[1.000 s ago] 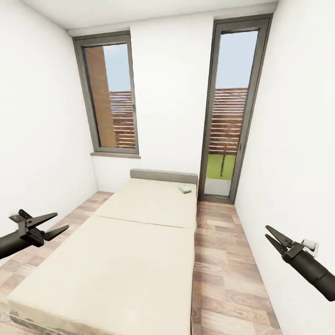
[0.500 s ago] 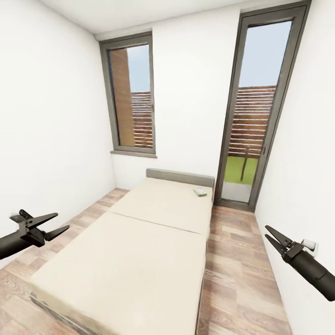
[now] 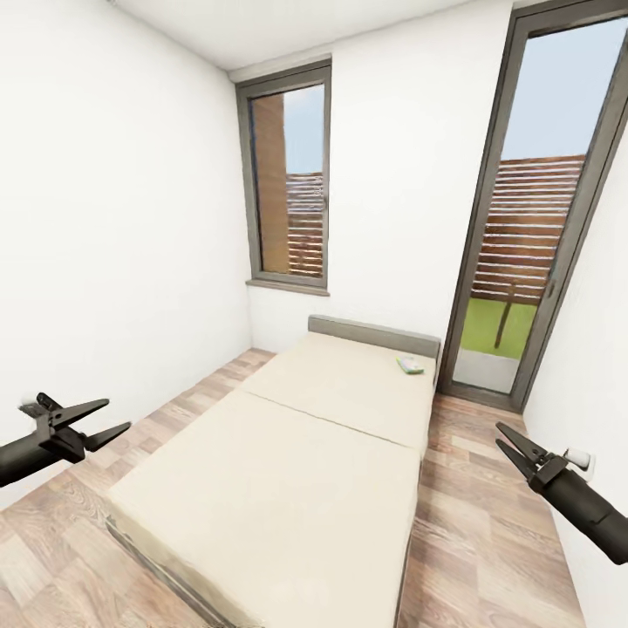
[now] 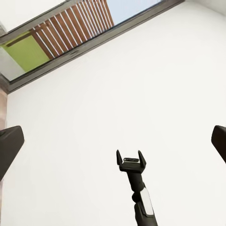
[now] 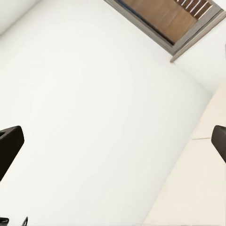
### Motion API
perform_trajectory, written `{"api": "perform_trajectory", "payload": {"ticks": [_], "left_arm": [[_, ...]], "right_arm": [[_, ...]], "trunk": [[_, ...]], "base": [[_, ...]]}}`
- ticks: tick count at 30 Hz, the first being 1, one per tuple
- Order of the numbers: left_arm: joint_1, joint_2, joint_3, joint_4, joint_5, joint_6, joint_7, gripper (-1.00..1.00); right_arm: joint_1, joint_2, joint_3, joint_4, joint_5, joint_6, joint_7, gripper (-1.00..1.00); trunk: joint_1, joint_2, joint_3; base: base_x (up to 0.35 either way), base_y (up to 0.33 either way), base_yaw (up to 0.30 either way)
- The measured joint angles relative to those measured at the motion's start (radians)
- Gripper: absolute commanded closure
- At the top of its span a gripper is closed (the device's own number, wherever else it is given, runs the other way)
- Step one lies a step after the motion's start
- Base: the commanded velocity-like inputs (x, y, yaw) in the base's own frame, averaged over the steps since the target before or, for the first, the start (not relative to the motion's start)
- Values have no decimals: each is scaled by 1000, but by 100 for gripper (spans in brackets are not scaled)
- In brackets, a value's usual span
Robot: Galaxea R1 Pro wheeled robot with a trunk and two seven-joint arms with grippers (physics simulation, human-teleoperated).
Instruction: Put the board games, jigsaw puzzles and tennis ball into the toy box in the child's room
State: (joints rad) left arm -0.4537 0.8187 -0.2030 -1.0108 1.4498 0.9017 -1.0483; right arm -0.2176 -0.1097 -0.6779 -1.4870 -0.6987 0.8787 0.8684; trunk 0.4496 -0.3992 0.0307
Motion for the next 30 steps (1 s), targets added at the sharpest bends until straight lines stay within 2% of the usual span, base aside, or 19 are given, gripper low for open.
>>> {"api": "perform_trajectory", "payload": {"ticks": [30], "left_arm": [[0, -2, -1, 0, 0, 0, -1, -100]], "right_arm": [[0, 1, 4, 0, 1, 0, -10, -100]], "trunk": [[0, 0, 0]], "base": [[-11, 0, 284]]}}
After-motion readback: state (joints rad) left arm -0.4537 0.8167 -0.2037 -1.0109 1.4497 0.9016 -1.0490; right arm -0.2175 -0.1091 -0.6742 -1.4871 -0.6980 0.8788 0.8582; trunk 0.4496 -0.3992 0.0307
